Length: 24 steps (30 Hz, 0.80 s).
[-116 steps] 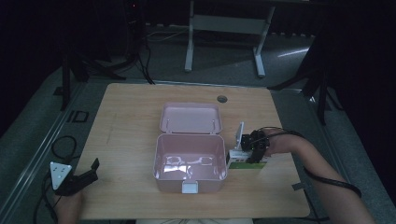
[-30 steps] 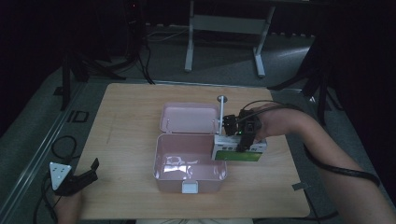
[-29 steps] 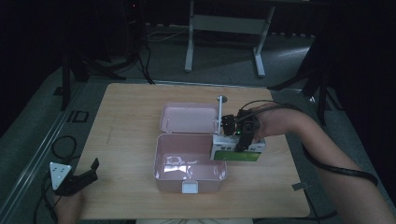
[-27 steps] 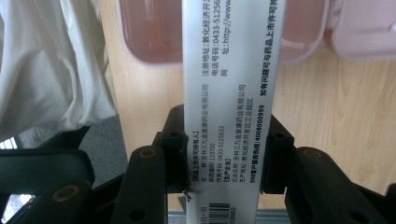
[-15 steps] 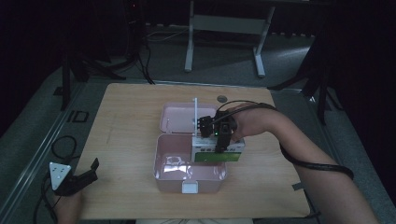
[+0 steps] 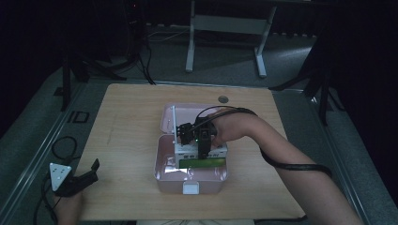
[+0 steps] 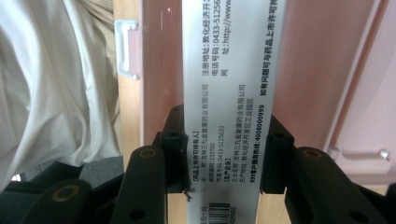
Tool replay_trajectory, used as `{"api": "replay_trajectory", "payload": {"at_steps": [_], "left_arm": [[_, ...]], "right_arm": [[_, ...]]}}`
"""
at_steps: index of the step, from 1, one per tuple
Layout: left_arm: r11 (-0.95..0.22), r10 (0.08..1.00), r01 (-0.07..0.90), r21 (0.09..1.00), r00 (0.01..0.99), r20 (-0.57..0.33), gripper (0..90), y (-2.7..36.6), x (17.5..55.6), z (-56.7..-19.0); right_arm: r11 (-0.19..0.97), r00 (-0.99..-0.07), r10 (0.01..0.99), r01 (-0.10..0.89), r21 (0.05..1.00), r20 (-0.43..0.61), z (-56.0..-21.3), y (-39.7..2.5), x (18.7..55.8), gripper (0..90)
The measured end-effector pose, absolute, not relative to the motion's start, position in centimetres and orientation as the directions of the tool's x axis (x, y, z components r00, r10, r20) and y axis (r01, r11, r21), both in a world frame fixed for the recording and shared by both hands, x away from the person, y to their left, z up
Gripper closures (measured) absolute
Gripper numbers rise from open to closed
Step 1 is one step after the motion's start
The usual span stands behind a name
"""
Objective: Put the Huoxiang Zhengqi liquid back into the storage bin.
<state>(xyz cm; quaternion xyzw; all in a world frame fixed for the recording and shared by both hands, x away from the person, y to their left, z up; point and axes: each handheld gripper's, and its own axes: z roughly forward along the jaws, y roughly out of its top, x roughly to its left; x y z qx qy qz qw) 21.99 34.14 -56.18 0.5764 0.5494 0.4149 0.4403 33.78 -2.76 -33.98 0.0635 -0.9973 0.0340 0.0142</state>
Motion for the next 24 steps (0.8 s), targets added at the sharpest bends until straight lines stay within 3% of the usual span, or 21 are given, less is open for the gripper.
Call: {"api": "replay_trajectory", "payload": {"at_steps": [24], "left_arm": [[-0.004,0.999,0.266,0.964,0.051,-0.010,4.5,34.2,22.0,-56.2]], "right_arm": [[0.988,-0.989,-0.123,-0.130,-0.088,0.082,-42.0,-1.8,34.5,61.5]]}}
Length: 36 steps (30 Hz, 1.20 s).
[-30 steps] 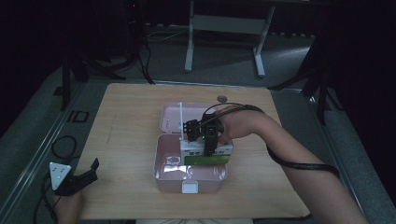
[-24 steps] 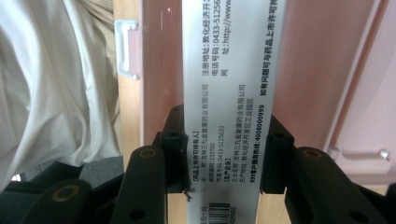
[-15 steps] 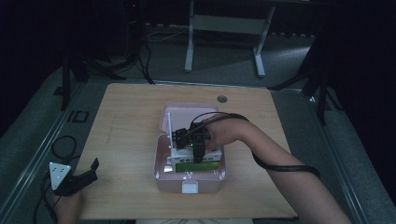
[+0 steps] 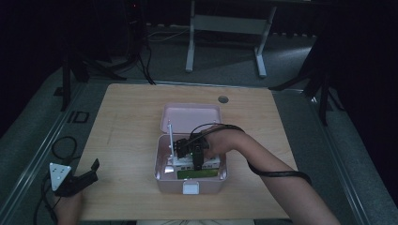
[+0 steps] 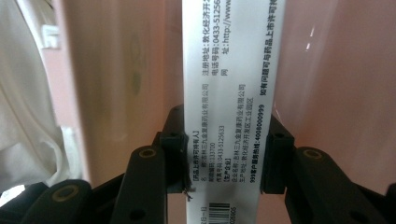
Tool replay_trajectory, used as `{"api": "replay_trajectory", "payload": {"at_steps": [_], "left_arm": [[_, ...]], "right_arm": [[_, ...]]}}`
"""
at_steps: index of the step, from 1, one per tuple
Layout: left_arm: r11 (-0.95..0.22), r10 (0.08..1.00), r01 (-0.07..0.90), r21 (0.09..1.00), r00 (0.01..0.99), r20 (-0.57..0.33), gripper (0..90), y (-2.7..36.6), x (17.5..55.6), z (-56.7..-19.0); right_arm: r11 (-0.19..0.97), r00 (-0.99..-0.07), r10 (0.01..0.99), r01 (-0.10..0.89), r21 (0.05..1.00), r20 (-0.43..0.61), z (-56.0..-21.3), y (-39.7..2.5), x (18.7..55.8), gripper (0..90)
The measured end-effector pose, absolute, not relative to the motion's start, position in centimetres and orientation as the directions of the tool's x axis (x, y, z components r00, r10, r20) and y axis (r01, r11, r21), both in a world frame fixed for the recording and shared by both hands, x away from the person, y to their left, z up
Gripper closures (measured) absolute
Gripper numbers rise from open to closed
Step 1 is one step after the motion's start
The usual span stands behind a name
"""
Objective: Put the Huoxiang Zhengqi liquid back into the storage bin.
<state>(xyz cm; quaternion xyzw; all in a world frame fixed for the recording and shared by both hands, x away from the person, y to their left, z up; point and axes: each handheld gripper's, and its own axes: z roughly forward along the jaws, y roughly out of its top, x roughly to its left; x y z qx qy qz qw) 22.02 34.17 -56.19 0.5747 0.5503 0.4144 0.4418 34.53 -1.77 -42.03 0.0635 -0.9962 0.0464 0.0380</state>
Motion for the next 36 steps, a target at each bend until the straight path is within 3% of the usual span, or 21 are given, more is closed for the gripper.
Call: {"api": "replay_trajectory", "payload": {"at_steps": [23,36], "left_arm": [[-0.009,0.999,0.267,0.964,0.054,-0.006,4.5,34.2,22.0,-56.2],[-0.009,0.999,0.267,0.964,0.052,-0.005,4.5,34.1,22.0,-56.2]], "right_arm": [[0.990,-0.989,-0.100,-0.110,-0.089,0.111,-46.1,-2.0,34.3,61.5],[0.994,-0.993,-0.089,-0.094,-0.058,0.083,-46.1,-2.5,33.6,61.2]]}}
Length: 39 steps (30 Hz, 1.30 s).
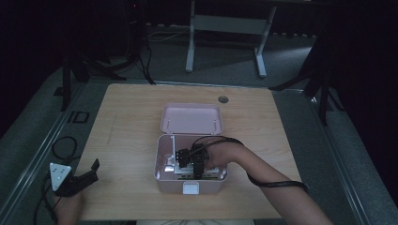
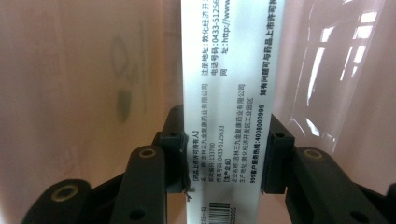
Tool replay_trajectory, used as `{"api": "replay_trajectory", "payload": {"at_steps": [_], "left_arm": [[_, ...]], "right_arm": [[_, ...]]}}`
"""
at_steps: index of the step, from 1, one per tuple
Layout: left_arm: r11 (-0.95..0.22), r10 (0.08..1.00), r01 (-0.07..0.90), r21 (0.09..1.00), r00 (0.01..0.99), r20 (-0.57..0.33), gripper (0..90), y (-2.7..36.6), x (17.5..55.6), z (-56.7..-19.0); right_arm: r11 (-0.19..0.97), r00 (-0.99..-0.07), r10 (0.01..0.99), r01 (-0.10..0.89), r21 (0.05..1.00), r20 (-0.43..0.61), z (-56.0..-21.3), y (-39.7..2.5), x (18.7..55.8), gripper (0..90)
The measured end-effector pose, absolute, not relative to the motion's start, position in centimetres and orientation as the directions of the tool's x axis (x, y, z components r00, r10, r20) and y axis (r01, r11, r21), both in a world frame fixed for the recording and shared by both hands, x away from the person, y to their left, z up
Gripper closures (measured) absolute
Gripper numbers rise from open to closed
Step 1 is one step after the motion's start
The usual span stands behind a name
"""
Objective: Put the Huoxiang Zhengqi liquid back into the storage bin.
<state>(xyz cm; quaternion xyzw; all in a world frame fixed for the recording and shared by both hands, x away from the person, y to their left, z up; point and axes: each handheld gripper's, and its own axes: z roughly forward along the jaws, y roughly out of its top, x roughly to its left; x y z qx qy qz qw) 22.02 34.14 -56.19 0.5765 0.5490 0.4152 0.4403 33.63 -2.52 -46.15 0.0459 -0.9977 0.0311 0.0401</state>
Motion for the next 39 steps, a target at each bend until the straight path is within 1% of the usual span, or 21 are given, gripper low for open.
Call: {"api": "replay_trajectory", "payload": {"at_steps": [8,10,14,15,18,23,32,34,39], "left_arm": [[-0.009,0.999,0.268,0.963,0.052,-0.005,4.5,34.1,22.0,-56.2],[-0.008,0.999,0.268,0.963,0.052,-0.006,4.5,34.2,22.0,-56.2],[-0.008,0.999,0.268,0.963,0.052,-0.006,4.5,34.2,22.0,-56.2],[-0.009,0.999,0.268,0.963,0.052,-0.006,4.5,34.2,22.0,-56.2],[-0.008,0.999,0.268,0.964,0.051,-0.006,4.6,34.2,22.0,-56.2],[-0.008,0.999,0.268,0.963,0.050,-0.005,4.5,34.2,22.0,-56.2],[-0.007,0.999,0.265,0.964,0.049,-0.006,4.5,34.1,22.0,-56.2],[-0.009,0.999,0.268,0.963,0.050,-0.004,4.5,34.2,22.0,-56.2],[-0.011,0.999,0.269,0.963,0.049,-0.002,4.5,34.1,22.0,-56.2]], "right_arm": [[0.994,-0.994,-0.084,-0.089,-0.067,0.073,-46.1,-2.6,33.4,61.2],[0.995,-0.995,-0.069,-0.074,-0.063,0.072,-46.1,-2.6,33.3,60.9],[0.996,-0.994,-0.057,-0.063,-0.059,0.089,-46.0,-2.7,33.3,57.5],[0.997,-0.994,-0.058,-0.063,-0.049,0.093,-45.7,-2.8,33.5,55.7],[0.999,-0.994,-0.045,-0.047,-0.017,0.096,-44.5,-3.0,33.8,54.2],[0.998,-0.994,-0.062,-0.064,-0.018,0.088,-42.6,-3.5,34.0,52.7],[0.999,-0.997,-0.046,-0.046,0.002,0.068,-39.5,-5.0,34.7,51.0],[0.999,-0.998,-0.036,-0.035,0.028,0.055,-38.0,-6.1,35.0,50.8],[0.996,-1.000,-0.009,-0.006,0.085,0.029,-35.8,-8.4,35.7,48.8]]}}
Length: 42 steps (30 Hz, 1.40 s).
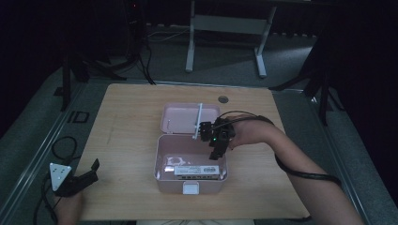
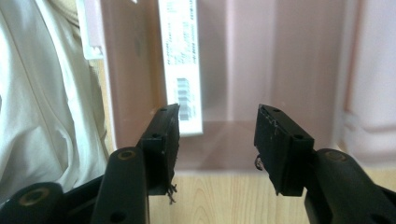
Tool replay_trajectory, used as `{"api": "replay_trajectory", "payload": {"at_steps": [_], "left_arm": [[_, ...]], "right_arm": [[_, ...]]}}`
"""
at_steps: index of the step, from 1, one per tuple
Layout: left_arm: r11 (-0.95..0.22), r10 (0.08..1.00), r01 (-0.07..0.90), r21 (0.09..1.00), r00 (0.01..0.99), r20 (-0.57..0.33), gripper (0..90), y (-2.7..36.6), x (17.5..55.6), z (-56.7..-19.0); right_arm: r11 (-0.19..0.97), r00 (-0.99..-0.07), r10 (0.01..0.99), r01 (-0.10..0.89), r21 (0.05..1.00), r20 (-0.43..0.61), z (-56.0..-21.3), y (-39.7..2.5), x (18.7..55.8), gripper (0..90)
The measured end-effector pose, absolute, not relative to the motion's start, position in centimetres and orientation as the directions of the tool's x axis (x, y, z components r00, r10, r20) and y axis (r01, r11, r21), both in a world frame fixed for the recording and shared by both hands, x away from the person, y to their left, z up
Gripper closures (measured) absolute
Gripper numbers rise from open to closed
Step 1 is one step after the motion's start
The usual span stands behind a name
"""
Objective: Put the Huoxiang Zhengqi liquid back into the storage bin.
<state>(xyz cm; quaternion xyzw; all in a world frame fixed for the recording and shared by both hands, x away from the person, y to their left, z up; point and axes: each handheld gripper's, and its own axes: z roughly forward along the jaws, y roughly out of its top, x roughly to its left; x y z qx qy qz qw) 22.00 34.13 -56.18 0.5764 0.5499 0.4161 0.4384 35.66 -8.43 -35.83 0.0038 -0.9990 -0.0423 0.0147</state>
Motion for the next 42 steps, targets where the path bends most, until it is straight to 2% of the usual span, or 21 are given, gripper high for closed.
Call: {"api": "replay_trajectory", "payload": {"at_steps": [10,12,17,19,21,23,29,30,33,36,42], "left_arm": [[-0.010,0.999,0.271,0.962,0.050,-0.003,4.5,34.1,22.0,-56.2],[-0.011,0.999,0.271,0.962,0.050,-0.003,4.5,34.1,22.0,-56.2],[-0.010,0.999,0.270,0.963,0.049,-0.004,4.6,34.1,22.0,-56.2],[-0.010,0.999,0.270,0.963,0.049,-0.003,4.5,34.1,22.0,-56.2],[-0.009,0.999,0.269,0.963,0.050,-0.004,4.6,34.1,22.0,-56.2],[-0.009,0.999,0.268,0.963,0.050,-0.005,4.5,34.1,22.0,-56.2],[-0.009,0.999,0.268,0.963,0.050,-0.005,4.5,34.2,22.0,-56.2],[-0.005,0.999,0.266,0.964,0.049,-0.008,4.5,34.2,22.0,-56.2],[-0.009,0.999,0.268,0.963,0.051,-0.005,4.5,34.1,22.0,-56.2],[-0.006,0.999,0.266,0.964,0.049,-0.007,4.5,34.1,22.0,-56.2],[-0.005,0.999,0.267,0.964,0.049,-0.009,4.5,34.2,22.0,-56.2]], "right_arm": [[0.978,-0.996,0.091,0.089,0.187,0.002,-33.6,-13.7,37.5,44.2],[0.977,-0.993,0.114,0.109,0.185,-0.020,-33.6,-14.8,37.7,43.6],[0.965,-0.983,0.169,0.149,0.216,-0.073,-34.7,-17.1,38.4,32.4],[0.954,-0.975,0.201,0.173,0.246,-0.095,-35.6,-18.0,38.8,27.6],[0.941,-0.971,0.225,0.195,0.277,-0.078,-36.6,-18.7,39.3,17.6],[0.929,-0.969,0.238,0.205,0.307,-0.074,-37.7,-19.3,39.6,12.7],[0.902,-0.958,0.274,0.226,0.368,-0.082,-41.2,-20.6,40.6,11.5],[0.861,-0.940,0.329,0.259,0.437,-0.090,-42.9,-21.4,41.2,11.5],[0.812,-0.913,0.396,0.295,0.504,-0.103,-44.3,-22.2,41.5,11.6],[0.781,-0.895,0.433,0.313,0.540,-0.107,-45.1,-22.6,41.6,11.6],[0.686,-0.833,0.541,0.357,0.635,-0.117,-49.0,-23.7,41.2,11.2]]}}
